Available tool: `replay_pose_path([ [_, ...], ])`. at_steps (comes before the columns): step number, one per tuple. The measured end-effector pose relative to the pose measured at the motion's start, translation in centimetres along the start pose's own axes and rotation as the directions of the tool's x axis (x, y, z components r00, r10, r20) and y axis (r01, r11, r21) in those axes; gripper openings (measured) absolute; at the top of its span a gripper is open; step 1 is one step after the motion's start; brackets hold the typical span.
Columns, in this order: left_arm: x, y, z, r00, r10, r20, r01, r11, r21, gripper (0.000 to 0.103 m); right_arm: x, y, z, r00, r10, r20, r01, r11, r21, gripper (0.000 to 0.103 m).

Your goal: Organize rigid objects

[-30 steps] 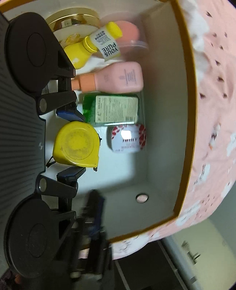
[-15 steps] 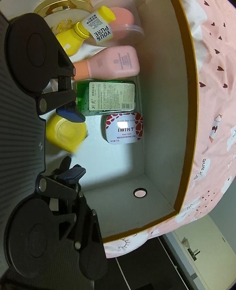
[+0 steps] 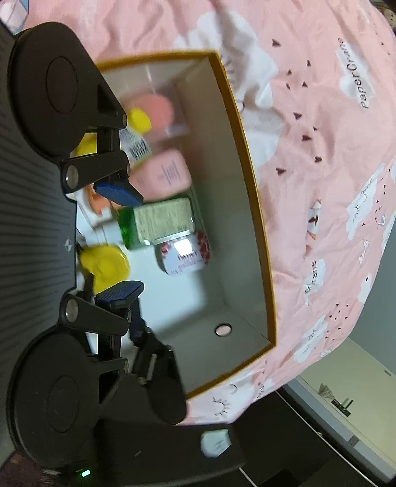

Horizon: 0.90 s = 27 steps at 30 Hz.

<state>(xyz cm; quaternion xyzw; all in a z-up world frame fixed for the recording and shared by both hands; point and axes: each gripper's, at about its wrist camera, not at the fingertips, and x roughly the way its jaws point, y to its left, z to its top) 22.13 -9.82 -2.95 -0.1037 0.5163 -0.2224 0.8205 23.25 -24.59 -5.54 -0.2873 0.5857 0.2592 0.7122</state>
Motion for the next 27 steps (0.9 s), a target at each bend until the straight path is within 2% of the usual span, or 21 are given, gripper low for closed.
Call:
replay_pose_path([
  [2,-0.3,0.4,-0.6,1.0,0.012,-0.005,-0.012,1.0,0.012,0.064,0.6,0.4,0.5,1.0,-0.003,-0.024,0.003,1.0,-0.022,0.05],
  [3,-0.4,0.6,-1.0,1.0,0.017,-0.008,-0.017,1.0,0.015,0.064,0.8,0.6,0.7,0.999,0.004,-0.037,-0.006,0.999,-0.034,0.055],
  [8,-1.5,1.5,-2.3,1.0,0.017,0.0,-0.017,1.0,0.019,0.064,1.4,1.8,1.3,0.998,-0.022,-0.053,0.016,0.995,-0.097,0.058],
  [14,-2.5,2.6,-3.2,1.0,0.008,0.014,-0.007,1.0,-0.012,0.064,2.2,2.3,1.8,0.995,-0.005,-0.103,-0.007,0.992,-0.124,0.054],
  [19,-2.7,2.7,-3.6,1.0,0.002,0.019,-0.002,1.0,-0.013,0.064,2.4,1.2,2.0,0.993,-0.04,-0.115,0.024,0.991,-0.13,0.054],
  [27,-3.5,2.8,-4.1,0.999,0.009,0.039,-0.009,1.0,-0.008,0.064,2.9,1.5,3.4,0.989,-0.116,-0.09,0.084,0.95,-0.301,0.054],
])
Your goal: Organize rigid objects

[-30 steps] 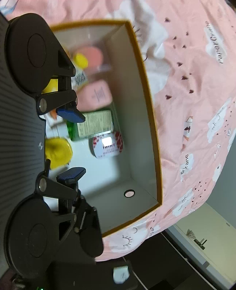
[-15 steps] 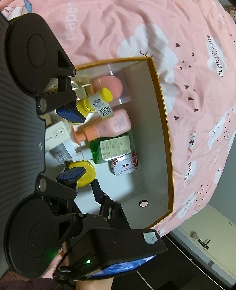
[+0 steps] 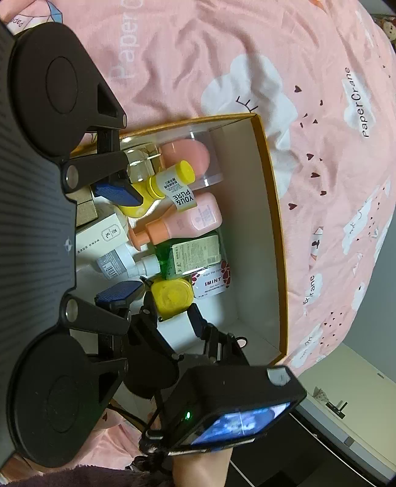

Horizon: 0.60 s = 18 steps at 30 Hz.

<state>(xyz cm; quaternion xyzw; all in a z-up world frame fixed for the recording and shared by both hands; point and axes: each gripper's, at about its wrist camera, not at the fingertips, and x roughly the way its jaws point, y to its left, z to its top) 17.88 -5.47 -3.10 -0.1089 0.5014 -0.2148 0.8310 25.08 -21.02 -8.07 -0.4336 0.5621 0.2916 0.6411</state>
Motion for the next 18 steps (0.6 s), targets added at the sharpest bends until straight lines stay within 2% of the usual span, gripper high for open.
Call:
replay_pose_path([
  [6,-1.0,-0.4,-0.6,1.0,0.011,0.029,-0.012,0.999,0.03,0.064,-0.1,-1.1,0.5,1.0,-0.021,-0.021,0.021,1.0,-0.011,0.056],
  [11,-2.7,-1.0,-1.0,0.995,0.006,0.095,-0.012,0.998,0.063,0.064,-2.8,-0.7,-0.4,1.0,-0.016,0.005,0.016,0.999,0.05,0.062],
  [13,-3.7,-1.4,-1.3,0.99,0.012,0.141,-0.024,0.996,0.088,0.064,-4.3,-0.5,-0.6,0.999,-0.016,0.032,0.013,0.996,0.093,0.067],
  [15,-4.7,-1.8,-1.5,0.981,0.025,0.192,-0.047,0.993,0.112,0.064,-6.0,0.2,-1.1,0.998,-0.017,0.067,0.008,0.99,0.14,0.067],
  [18,-6.7,-2.2,-2.2,0.958,0.048,0.284,-0.093,0.984,0.149,0.064,-8.6,1.6,-1.5,0.989,-0.027,0.142,-0.006,0.975,0.222,0.069],
])
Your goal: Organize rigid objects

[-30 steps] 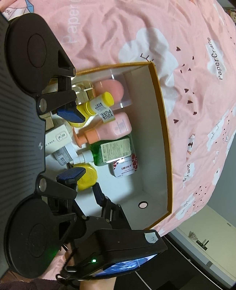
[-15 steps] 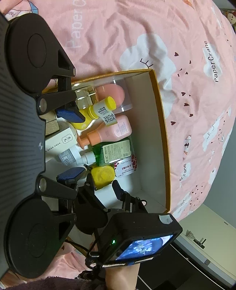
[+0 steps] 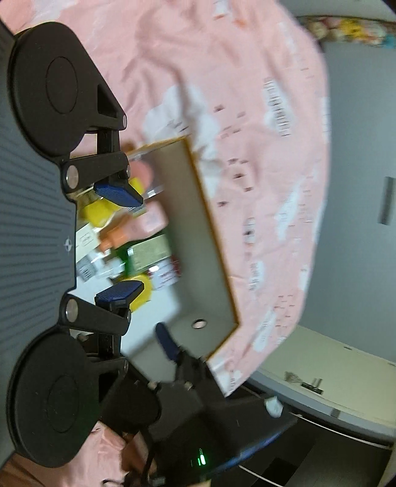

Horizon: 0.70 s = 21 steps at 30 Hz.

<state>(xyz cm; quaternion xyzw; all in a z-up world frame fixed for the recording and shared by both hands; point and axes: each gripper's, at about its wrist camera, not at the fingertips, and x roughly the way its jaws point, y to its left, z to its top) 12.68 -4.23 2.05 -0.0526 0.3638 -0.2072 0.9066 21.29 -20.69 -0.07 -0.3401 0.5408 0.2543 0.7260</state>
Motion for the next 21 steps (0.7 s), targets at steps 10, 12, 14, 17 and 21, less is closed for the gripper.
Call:
replay_pose_path([
  [10,-7.1,-1.0,-1.1,0.959,0.119,0.258,-0.151,0.983,0.105,0.072,-8.1,5.7,-2.5,0.928,-0.101,0.358,-0.022,0.946,0.323,0.083],
  [12,-8.1,-1.2,-1.7,0.94,0.143,0.311,-0.191,0.973,0.128,0.077,-8.9,6.8,-3.2,0.901,-0.149,0.407,-0.02,0.924,0.383,0.083],
  [14,-9.2,-1.2,-2.1,0.923,0.161,0.349,-0.217,0.968,0.128,0.082,-9.6,7.7,-3.9,0.874,-0.205,0.441,-0.008,0.901,0.435,0.083],
  [17,-10.3,-1.0,-2.7,0.898,0.186,0.4,-0.252,0.961,0.118,0.09,-9.7,9.2,-5.1,0.838,-0.282,0.466,0.004,0.859,0.512,0.086],
  [21,-11.4,-0.8,-3.6,0.857,0.213,0.469,-0.298,0.948,0.114,0.098,-10.3,11.7,-7.0,0.78,-0.402,0.479,0.053,0.806,0.589,0.1],
])
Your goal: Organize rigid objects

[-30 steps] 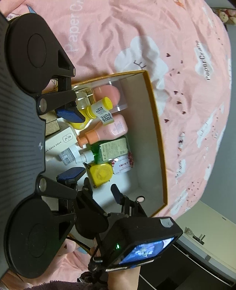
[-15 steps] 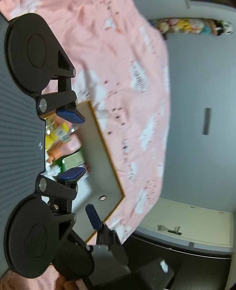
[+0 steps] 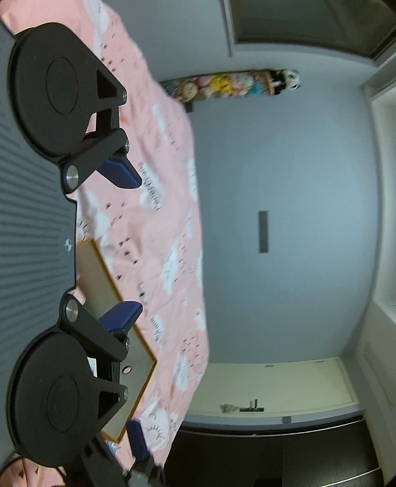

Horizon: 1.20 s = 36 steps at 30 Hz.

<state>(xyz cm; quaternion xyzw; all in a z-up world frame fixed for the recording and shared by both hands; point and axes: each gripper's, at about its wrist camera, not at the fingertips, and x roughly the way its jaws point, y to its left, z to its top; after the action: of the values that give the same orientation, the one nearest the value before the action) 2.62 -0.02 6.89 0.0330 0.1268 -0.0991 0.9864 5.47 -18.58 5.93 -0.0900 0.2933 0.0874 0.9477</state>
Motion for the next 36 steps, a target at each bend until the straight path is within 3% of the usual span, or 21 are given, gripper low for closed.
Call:
replay_pose_path([
  [5,-0.3,0.2,-1.3,0.993,0.112,-0.039,-0.112,0.994,0.008,0.099,-1.1,1.1,-2.2,0.995,-0.089,0.045,0.089,0.996,-0.003,0.1],
  [8,0.4,0.1,-2.9,0.977,0.159,-0.14,-0.156,0.987,0.032,0.099,-1.4,1.2,-2.8,0.993,-0.108,0.054,0.107,0.994,0.011,0.1],
  [11,1.3,0.0,-3.9,0.96,0.143,-0.241,-0.145,0.989,0.01,0.099,-1.0,0.9,-3.0,0.996,-0.09,0.012,0.089,0.995,0.034,0.1],
  [17,2.2,0.1,-5.0,0.932,0.147,-0.33,-0.161,0.987,-0.015,0.099,0.1,0.7,-3.2,0.995,-0.099,-0.022,0.101,0.993,0.063,0.1],
  [26,2.2,-0.6,-6.2,0.922,0.126,-0.366,-0.135,0.991,0.001,0.099,1.1,0.5,-4.4,0.998,-0.02,-0.052,0.026,0.993,0.117,0.1],
  [36,2.5,-0.9,-6.6,0.916,0.127,-0.381,-0.134,0.991,0.008,0.099,1.8,-0.1,-4.8,0.997,0.009,-0.077,0.003,0.988,0.157,0.1],
])
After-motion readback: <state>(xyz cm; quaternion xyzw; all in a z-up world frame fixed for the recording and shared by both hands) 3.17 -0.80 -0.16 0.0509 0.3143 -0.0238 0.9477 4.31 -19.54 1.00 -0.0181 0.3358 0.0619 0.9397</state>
